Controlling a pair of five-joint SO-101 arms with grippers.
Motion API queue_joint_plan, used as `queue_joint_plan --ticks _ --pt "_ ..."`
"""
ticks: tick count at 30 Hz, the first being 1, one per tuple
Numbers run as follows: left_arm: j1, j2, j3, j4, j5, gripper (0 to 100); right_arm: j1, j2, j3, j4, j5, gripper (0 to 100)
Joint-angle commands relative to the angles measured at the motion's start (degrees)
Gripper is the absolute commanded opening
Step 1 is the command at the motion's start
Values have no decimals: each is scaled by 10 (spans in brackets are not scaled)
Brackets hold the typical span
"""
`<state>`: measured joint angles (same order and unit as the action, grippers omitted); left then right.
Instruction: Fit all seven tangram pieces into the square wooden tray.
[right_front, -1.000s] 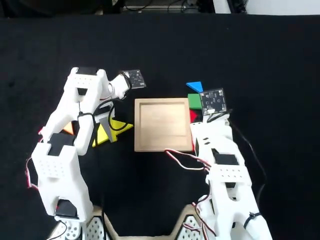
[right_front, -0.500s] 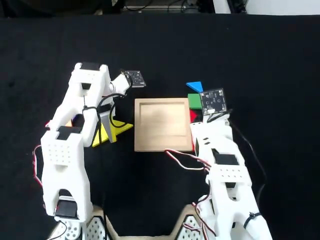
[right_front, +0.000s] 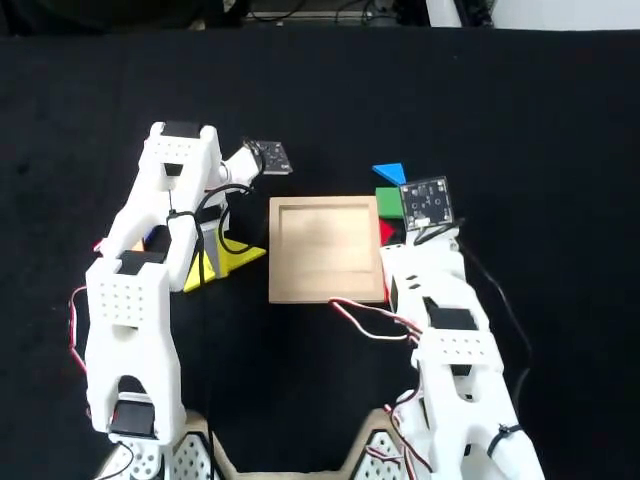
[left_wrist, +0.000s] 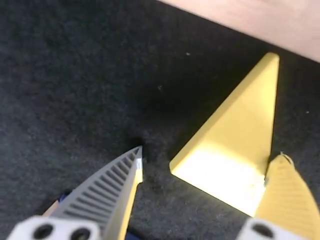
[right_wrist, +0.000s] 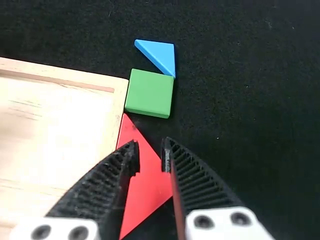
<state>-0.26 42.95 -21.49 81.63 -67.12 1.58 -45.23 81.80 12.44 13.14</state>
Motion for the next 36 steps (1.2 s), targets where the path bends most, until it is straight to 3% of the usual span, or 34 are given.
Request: queue_joint_plan --ticks 1,22,27,33,36 --pt "-10 8 1 4 -8 375 -8 2 -32 -12 5 89" --pt "-4 4 1 6 -7 373 -8 2 -33 -12 5 89" --pt "-2 -4 -10 41 -7 373 -8 2 -33 -12 5 89" --pt "1 -36 -7 47 -8 240 -8 2 -33 -12 5 89" --pt "7 -39 0 48 -8 244 -8 2 -33 -12 5 89"
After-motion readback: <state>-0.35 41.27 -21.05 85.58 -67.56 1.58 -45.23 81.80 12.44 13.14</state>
